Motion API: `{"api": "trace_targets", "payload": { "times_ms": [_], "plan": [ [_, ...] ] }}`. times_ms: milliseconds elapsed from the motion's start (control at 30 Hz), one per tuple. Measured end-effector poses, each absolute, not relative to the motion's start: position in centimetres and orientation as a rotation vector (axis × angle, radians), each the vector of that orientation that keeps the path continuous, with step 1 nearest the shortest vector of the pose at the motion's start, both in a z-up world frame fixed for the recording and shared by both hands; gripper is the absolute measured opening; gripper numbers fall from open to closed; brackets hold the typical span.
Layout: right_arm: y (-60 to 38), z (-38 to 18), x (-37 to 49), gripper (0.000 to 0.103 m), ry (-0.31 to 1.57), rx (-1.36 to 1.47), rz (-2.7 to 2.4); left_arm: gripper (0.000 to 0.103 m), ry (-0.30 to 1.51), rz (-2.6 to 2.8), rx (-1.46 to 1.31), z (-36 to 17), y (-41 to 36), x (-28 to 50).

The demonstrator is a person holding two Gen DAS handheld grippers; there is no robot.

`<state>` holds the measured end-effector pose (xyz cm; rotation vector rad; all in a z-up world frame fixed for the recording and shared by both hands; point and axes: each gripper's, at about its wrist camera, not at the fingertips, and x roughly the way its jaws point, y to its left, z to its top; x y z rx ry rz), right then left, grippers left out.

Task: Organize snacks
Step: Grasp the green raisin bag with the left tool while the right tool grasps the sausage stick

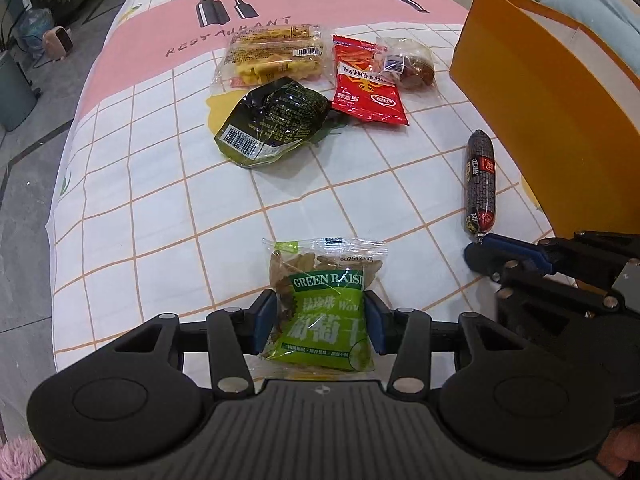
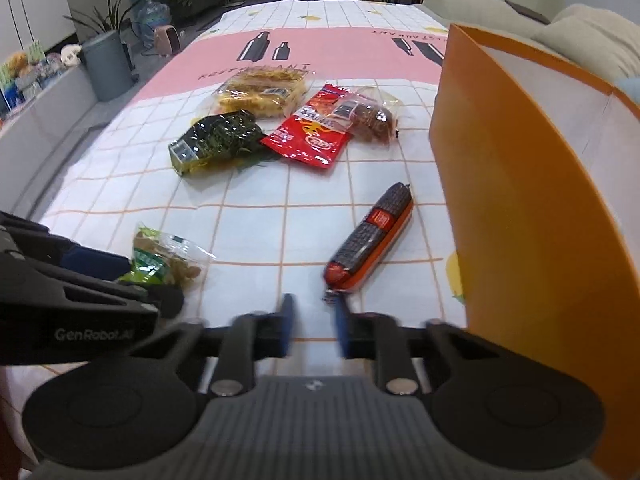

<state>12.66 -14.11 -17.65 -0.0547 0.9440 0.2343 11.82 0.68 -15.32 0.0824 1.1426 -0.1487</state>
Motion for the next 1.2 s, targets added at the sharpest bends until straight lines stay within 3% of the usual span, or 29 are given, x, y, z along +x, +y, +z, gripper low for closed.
{"api": "trace_targets", "payload": {
  "times_ms": [67, 367, 400, 500, 533, 967, 1200],
  "plan": [
    [-14.6, -17.6, 12.8, 0.0, 0.954, -0.022, 0.233, 0.052, 1.144, -0.147, 0.081, -15.3, 0.7, 11.7],
    [-15.8, -16.8, 11.6, 0.003, 0.951, 0.068, 0.217, 0.049, 1.141, -0.129, 0.068, -15.0, 0.8, 10.5],
    [-15.8, -16.6, 11.3, 0.008, 0.933, 0.069, 0.2, 0.049, 1.14, -0.126, 0.062, -15.0, 0.8, 10.5],
    [-16.0, -16.0, 10.8, 0.037, 0.872, 0.097, 0.164, 0.049, 1.136, -0.118, 0.05, -15.0, 0.9, 10.4],
    [-16.2, -15.9, 10.9, 0.042, 0.857, 0.117, 0.149, 0.049, 1.134, -0.116, 0.05, -15.0, 0.9, 10.4],
    [-16.3, -18.1, 15.0, 0.041, 0.86, 0.228, 0.063, 0.049, 1.135, -0.121, 0.027, -15.0, 1.3, 10.6],
    [-15.3, -18.5, 15.2, 0.031, 0.852, 0.124, 0.084, 0.049, 1.129, -0.121, 0.015, -14.9, 1.5, 10.9]
  ]
}}
